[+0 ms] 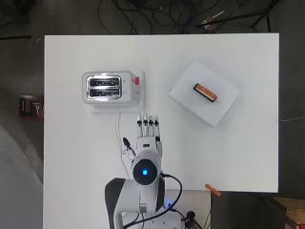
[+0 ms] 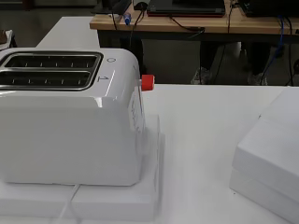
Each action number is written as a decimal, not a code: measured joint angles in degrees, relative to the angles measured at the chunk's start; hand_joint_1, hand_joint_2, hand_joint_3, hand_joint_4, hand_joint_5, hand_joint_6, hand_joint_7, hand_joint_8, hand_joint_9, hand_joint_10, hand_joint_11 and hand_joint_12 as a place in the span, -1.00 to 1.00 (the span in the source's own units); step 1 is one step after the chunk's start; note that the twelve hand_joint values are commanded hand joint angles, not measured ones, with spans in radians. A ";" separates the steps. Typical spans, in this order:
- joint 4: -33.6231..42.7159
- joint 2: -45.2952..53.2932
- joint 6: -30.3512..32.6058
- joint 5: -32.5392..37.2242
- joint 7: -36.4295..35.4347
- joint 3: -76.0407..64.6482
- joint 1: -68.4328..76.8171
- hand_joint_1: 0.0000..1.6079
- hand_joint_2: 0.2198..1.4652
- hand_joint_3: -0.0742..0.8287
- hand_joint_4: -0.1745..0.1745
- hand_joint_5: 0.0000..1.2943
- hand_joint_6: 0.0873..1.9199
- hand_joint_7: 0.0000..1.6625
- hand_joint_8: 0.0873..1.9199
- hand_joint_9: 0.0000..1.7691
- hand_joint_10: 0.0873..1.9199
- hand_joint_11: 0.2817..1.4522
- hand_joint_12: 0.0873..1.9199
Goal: Teleoperate dual arm-hand system to toast a bread
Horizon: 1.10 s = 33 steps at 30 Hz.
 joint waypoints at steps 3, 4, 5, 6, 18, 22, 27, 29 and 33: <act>-5.89 -3.74 3.27 -0.19 0.13 0.08 0.02 -1.00 0.47 -0.83 0.38 -0.78 -1.00 -0.73 -1.00 -0.55 -1.00 -0.73 -1.00; -8.17 -4.69 3.85 -0.24 0.12 0.05 0.01 -1.00 0.47 -0.83 0.37 -0.78 -1.00 -0.72 -1.00 -0.55 -1.00 -0.73 -1.00; -10.37 -5.28 4.30 -0.30 0.10 -0.02 -0.01 -1.00 0.48 -0.82 0.33 -0.77 -1.00 -0.72 -1.00 -0.54 -1.00 -0.73 -1.00; -12.13 -5.55 4.69 -0.35 0.06 -0.13 -0.03 -0.99 0.49 -0.83 0.29 -0.71 -1.00 -0.70 -1.00 -0.53 -1.00 -0.72 -1.00; 7.75 10.97 -2.74 -1.70 -1.77 -6.80 -0.77 -0.85 0.52 -0.84 -0.05 -0.49 -1.00 -0.49 -1.00 -0.37 -1.00 -0.60 -1.00; 22.18 21.99 -9.19 -4.09 -2.28 -8.99 -1.37 -0.87 0.50 -0.84 0.07 -0.46 -1.00 -0.43 -1.00 -0.33 -1.00 -0.60 -1.00; 36.35 35.42 -14.44 -6.05 -3.99 -11.99 -2.59 -0.86 0.39 -0.87 0.32 -0.37 -1.00 -0.34 -1.00 -0.27 -1.00 -0.62 -1.00; 41.86 41.07 -15.51 -6.14 -5.07 -13.17 -3.39 -0.86 0.37 -0.87 0.35 -0.36 -1.00 -0.33 -1.00 -0.27 -1.00 -0.62 -1.00; 51.55 52.64 -17.32 -5.02 -8.21 -15.23 -5.72 -0.86 0.36 -0.87 0.38 -0.34 -1.00 -0.33 -1.00 -0.27 -1.00 -0.65 -1.00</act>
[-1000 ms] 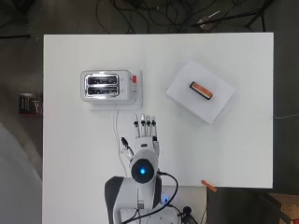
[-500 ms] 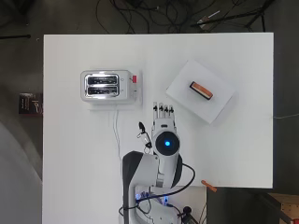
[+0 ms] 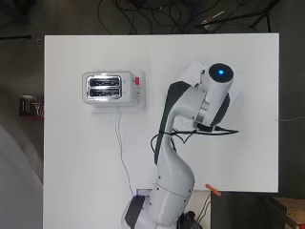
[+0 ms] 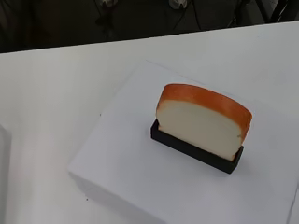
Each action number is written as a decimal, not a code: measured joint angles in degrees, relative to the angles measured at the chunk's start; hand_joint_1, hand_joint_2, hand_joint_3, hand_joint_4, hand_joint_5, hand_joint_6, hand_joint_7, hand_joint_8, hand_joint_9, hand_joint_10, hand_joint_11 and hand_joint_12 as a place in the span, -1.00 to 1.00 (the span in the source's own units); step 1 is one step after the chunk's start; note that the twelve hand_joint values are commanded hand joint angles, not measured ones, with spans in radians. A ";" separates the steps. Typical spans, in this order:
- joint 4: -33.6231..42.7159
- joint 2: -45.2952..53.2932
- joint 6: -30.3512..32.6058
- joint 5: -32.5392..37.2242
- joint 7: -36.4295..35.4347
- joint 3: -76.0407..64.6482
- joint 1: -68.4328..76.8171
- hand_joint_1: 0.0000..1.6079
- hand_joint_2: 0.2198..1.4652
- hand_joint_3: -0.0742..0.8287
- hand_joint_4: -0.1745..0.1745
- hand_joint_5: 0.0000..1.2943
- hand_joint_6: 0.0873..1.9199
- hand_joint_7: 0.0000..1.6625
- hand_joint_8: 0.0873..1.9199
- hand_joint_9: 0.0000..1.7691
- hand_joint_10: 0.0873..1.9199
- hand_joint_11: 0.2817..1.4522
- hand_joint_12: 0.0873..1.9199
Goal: Teleoperate dual arm-hand system to toast a bread
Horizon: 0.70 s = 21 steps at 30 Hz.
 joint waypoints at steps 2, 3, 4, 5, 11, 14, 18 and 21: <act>3.22 5.07 -0.78 1.00 -2.37 -0.94 -1.30 -0.85 0.35 -0.86 0.39 -0.34 -1.00 -0.34 -1.00 -0.28 -1.00 -0.67 -1.00; 4.01 7.03 -1.05 1.58 -3.84 -1.48 -1.93 -0.85 0.35 -0.86 0.40 -0.33 -1.00 -0.34 -1.00 -0.28 -1.00 -0.68 -1.00; 4.28 8.38 -1.12 2.13 -5.28 -1.95 -2.43 -0.86 0.36 -0.85 0.41 -0.33 -1.00 -0.35 -1.00 -0.29 -1.00 -0.69 -1.00; 4.06 9.16 -0.78 2.50 -6.58 -2.26 -2.72 -0.87 0.36 -0.85 0.40 -0.33 -1.00 -0.35 -1.00 -0.29 -1.00 -0.70 -1.00; -3.10 8.82 4.07 3.94 -11.69 -3.34 -4.02 -0.89 0.32 -0.86 0.30 -0.34 -1.00 -0.33 -1.00 -0.29 -1.00 -0.70 -1.00; -4.12 9.71 5.74 4.54 -15.83 -3.82 -4.57 -0.90 0.30 -0.87 0.27 -0.36 -1.00 -0.34 -1.00 -0.29 -1.00 -0.70 -1.00; -4.29 13.03 6.20 5.78 -15.88 -4.37 -5.63 -0.88 0.27 -0.87 0.28 -0.33 -1.00 -0.34 -1.00 -0.30 -1.00 -0.72 -1.00; -4.97 14.64 7.89 6.47 -15.93 -4.75 -6.36 -0.87 0.27 -0.86 0.30 -0.30 -1.00 -0.34 -1.00 -0.30 -1.00 -0.72 -1.00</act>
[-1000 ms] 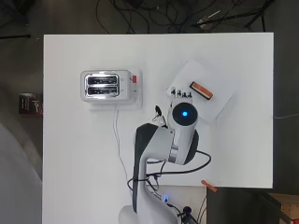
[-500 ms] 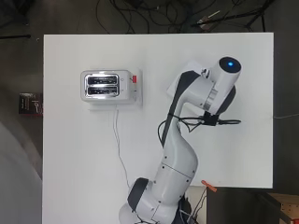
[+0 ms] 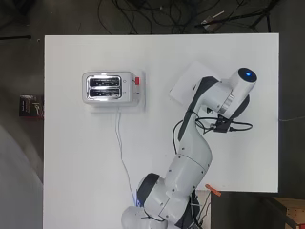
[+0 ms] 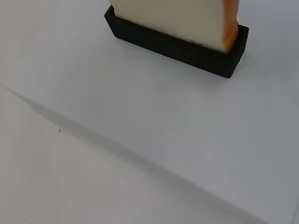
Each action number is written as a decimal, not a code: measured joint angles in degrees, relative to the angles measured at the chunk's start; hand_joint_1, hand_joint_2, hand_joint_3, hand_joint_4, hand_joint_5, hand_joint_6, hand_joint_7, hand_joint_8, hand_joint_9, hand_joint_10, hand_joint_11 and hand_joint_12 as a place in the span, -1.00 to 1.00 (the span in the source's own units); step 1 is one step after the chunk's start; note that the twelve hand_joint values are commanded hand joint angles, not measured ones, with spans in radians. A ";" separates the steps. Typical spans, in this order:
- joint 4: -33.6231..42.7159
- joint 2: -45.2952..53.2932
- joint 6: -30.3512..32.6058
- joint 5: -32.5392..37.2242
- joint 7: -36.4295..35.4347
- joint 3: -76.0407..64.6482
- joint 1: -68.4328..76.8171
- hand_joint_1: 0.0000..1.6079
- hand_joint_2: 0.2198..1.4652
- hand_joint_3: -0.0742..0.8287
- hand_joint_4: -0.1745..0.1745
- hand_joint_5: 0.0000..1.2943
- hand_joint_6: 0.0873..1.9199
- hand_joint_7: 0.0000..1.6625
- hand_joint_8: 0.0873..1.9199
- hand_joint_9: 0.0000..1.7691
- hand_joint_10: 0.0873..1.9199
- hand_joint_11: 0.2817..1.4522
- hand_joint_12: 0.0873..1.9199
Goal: Teleoperate dual arm-hand system to toast a bread
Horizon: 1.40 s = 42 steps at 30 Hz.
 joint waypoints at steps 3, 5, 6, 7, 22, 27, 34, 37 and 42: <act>0.20 1.34 0.50 0.06 -0.15 0.22 -0.30 -0.86 0.26 -0.86 0.33 -0.29 -1.00 -0.33 -1.00 -0.30 -1.00 -0.72 -1.00; -0.14 1.58 0.87 0.05 -0.17 0.42 -0.35 -0.76 0.20 -0.86 0.28 -0.32 -1.00 -0.35 -1.00 -0.31 -1.00 -0.73 -1.00; -0.26 1.77 1.00 0.04 -0.19 0.49 -0.39 -0.68 0.17 -0.86 0.25 -0.34 -1.00 -0.36 -1.00 -0.32 -1.00 -0.75 -1.00; -0.35 1.90 1.02 0.19 -0.37 0.50 -0.50 -0.62 0.15 -0.86 0.23 -0.35 -1.00 -0.37 -1.00 -0.33 -1.00 -0.76 -1.00; 3.19 6.83 -3.49 8.39 -10.37 0.75 -4.44 0.52 0.52 -0.84 -0.81 0.11 0.32 0.28 -0.08 0.54 -0.98 -0.11 -0.84; -5.14 0.37 8.68 8.91 -9.34 1.49 -4.49 0.54 0.52 -0.84 -1.00 0.08 0.31 0.30 -0.07 0.58 -1.00 -0.11 -0.82; -3.43 -5.36 12.79 10.07 -8.23 5.78 -3.75 0.53 0.52 -0.84 -0.97 0.09 0.32 0.29 -0.08 0.62 -1.00 -0.24 -0.53; 2.07 -7.02 9.42 10.03 -7.80 8.15 -3.41 0.52 0.55 -0.83 -0.93 0.03 0.39 0.24 -0.01 0.61 -1.00 -0.29 -0.46; 9.15 -6.75 2.39 13.24 -10.00 13.14 -2.88 0.51 0.56 -0.83 -0.78 0.04 0.42 0.23 -0.04 0.57 -1.00 -0.32 -0.49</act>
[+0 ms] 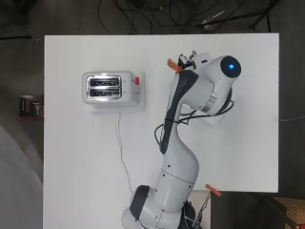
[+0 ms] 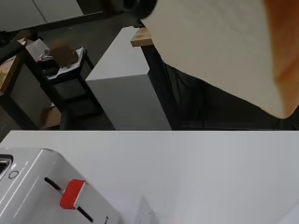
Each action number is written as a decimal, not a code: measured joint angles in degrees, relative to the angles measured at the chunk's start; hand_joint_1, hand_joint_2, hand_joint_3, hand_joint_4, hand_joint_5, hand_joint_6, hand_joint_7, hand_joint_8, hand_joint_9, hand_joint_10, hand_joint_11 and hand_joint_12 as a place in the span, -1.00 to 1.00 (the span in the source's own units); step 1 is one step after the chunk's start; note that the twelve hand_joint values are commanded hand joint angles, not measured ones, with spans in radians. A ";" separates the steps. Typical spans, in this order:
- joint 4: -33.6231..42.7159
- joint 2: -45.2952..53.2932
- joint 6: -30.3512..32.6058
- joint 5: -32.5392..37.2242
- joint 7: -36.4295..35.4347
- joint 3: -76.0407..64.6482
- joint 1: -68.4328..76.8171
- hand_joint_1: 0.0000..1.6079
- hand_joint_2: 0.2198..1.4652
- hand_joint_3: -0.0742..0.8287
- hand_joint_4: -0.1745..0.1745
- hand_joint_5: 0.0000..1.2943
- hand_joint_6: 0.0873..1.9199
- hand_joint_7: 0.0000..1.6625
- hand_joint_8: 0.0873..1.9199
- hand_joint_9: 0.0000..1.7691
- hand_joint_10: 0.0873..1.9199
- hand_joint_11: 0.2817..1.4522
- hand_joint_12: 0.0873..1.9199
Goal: Teleoperate dual arm-hand system to toast a bread
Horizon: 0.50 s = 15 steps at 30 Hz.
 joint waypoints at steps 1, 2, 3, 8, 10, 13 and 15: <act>0.35 0.41 -0.58 0.03 -0.33 0.79 0.19 0.51 0.56 -0.84 -0.77 0.04 0.42 0.24 -0.05 0.57 -1.00 -0.31 -0.54; 0.66 0.88 -1.09 -0.25 -0.47 1.54 0.46 0.51 0.55 -0.83 -0.76 0.05 0.41 0.24 -0.06 0.56 -1.00 -0.29 -0.61; 1.12 1.44 -1.68 -0.77 -0.62 2.44 0.82 0.51 0.54 -0.83 -0.84 0.05 0.40 0.25 -0.06 0.56 -1.00 -0.26 -0.69; 11.35 8.23 -9.15 -2.42 -0.52 7.97 3.07 0.53 0.53 -0.84 -0.96 0.08 0.35 0.29 -0.11 0.56 -1.00 -0.19 -0.86; 17.75 11.96 -12.48 -2.47 0.68 10.04 4.00 0.53 0.52 -0.83 -0.99 0.08 0.34 0.30 -0.11 0.58 -1.00 -0.16 -0.87; 26.42 16.16 -14.63 -3.83 1.44 12.27 5.75 0.52 0.55 -0.83 -1.00 0.04 0.35 0.26 -0.03 0.58 -1.00 -0.13 -0.86; 29.68 17.12 -15.52 -5.18 1.74 14.43 7.15 0.53 0.54 -0.84 -1.00 0.04 0.35 0.27 -0.04 0.57 -1.00 -0.15 -0.88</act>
